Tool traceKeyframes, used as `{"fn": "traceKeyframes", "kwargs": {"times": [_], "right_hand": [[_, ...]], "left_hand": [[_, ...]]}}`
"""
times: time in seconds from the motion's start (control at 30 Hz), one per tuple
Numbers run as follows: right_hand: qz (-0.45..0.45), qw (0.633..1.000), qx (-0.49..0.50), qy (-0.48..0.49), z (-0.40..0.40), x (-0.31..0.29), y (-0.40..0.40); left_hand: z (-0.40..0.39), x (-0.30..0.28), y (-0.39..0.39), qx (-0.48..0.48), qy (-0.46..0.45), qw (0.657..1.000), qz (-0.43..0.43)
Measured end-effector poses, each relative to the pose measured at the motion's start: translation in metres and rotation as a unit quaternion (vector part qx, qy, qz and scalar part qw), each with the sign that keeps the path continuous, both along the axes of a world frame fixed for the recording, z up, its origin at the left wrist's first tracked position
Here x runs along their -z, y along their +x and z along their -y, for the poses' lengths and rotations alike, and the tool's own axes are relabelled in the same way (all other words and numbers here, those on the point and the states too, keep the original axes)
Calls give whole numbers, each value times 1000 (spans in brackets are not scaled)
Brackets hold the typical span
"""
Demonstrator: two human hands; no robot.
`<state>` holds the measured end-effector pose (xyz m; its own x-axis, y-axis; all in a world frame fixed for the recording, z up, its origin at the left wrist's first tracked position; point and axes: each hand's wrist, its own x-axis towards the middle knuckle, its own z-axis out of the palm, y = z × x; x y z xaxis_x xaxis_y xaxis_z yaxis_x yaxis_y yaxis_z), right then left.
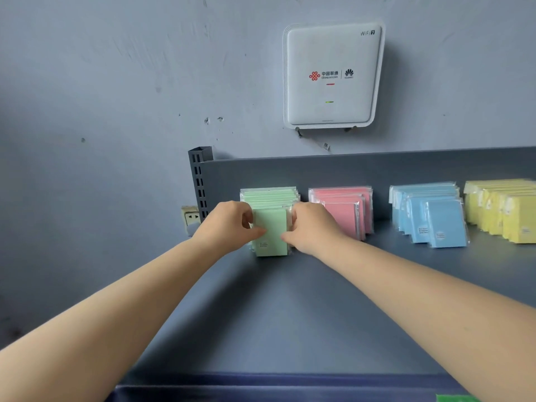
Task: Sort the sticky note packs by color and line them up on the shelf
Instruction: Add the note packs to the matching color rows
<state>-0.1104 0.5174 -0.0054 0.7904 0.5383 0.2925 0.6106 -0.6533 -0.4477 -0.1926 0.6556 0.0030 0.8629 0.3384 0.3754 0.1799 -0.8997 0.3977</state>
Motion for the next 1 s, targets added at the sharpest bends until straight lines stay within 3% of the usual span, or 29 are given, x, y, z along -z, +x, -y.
{"fn": "traceKeyframes", "kwargs": {"times": [0.33,0.6,0.83,1.0], "right_hand": [[61,997,5,-54,17,-12,-4],[239,957,-6,-163,103,-22,-5],[283,929,9,-239,219,-21,4],[270,929,30,-251,300,-19,10]], "left_hand": [[13,-14,3,-11,158,987,19],[96,-18,12,30,320,947,-3],[204,-15,36,80,353,932,-15],[280,-12,54,107,346,932,-1]]}}
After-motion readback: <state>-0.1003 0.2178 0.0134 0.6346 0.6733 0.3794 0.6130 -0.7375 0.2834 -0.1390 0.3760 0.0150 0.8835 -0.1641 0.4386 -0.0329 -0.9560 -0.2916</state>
